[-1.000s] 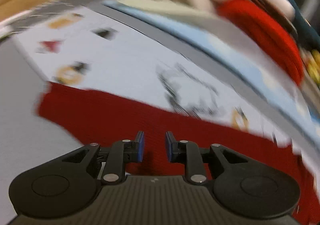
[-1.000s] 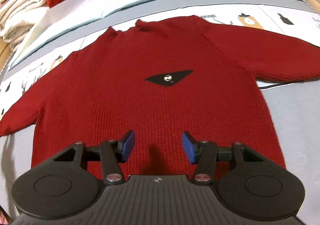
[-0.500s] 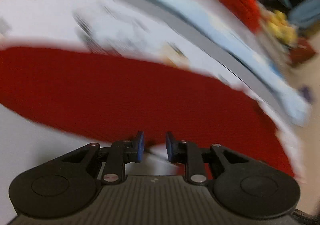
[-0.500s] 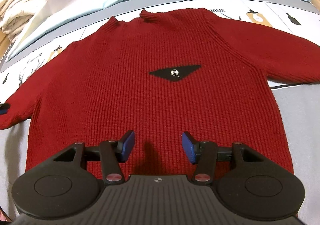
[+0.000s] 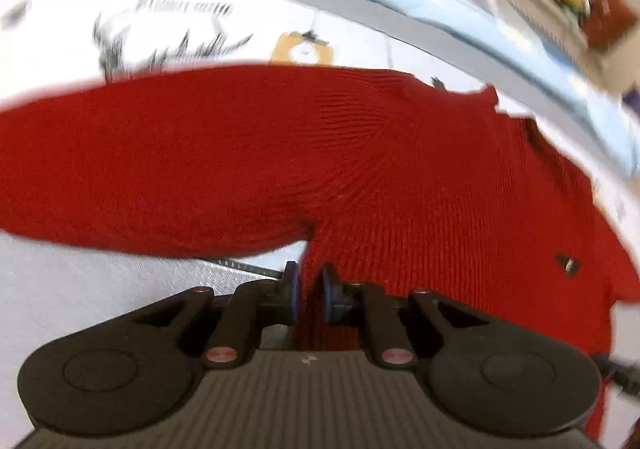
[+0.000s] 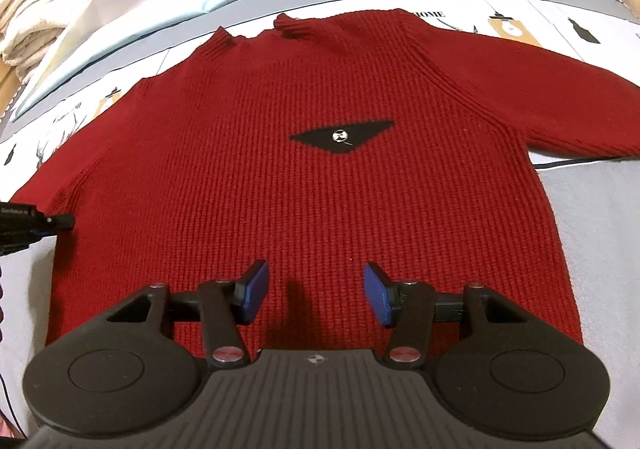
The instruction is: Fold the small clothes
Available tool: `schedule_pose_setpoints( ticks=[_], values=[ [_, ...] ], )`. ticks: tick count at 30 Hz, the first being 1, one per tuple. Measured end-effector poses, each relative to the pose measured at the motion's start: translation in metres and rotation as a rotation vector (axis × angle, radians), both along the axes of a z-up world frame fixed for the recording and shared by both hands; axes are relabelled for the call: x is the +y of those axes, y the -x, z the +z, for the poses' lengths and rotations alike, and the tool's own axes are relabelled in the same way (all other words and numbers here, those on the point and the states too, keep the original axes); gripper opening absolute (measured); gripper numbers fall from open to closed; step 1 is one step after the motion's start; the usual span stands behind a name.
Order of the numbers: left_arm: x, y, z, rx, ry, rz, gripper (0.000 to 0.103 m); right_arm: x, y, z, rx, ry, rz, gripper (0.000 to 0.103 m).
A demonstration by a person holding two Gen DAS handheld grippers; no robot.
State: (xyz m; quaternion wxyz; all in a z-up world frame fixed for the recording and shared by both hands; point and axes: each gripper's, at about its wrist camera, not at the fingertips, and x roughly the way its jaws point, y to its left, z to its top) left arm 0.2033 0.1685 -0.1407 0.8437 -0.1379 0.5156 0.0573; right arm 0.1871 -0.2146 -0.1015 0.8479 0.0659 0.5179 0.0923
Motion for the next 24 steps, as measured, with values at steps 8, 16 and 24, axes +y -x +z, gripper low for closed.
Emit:
schedule_pose_setpoints(
  ticks=[8, 16, 24],
  values=[
    [-0.047, 0.0, -0.019, 0.073, -0.078, -0.197, 0.017, -0.014, 0.002, 0.002, -0.012, 0.012, -0.021, 0.055],
    [-0.077, 0.012, 0.047, -0.055, -0.119, -0.178, 0.036, -0.033, 0.005, -0.003, 0.006, 0.018, -0.056, 0.055],
    [-0.107, 0.058, 0.14, -0.289, -0.172, -0.015, 0.074, -0.053, 0.009, 0.013, -0.052, 0.011, -0.103, 0.055]
  ],
)
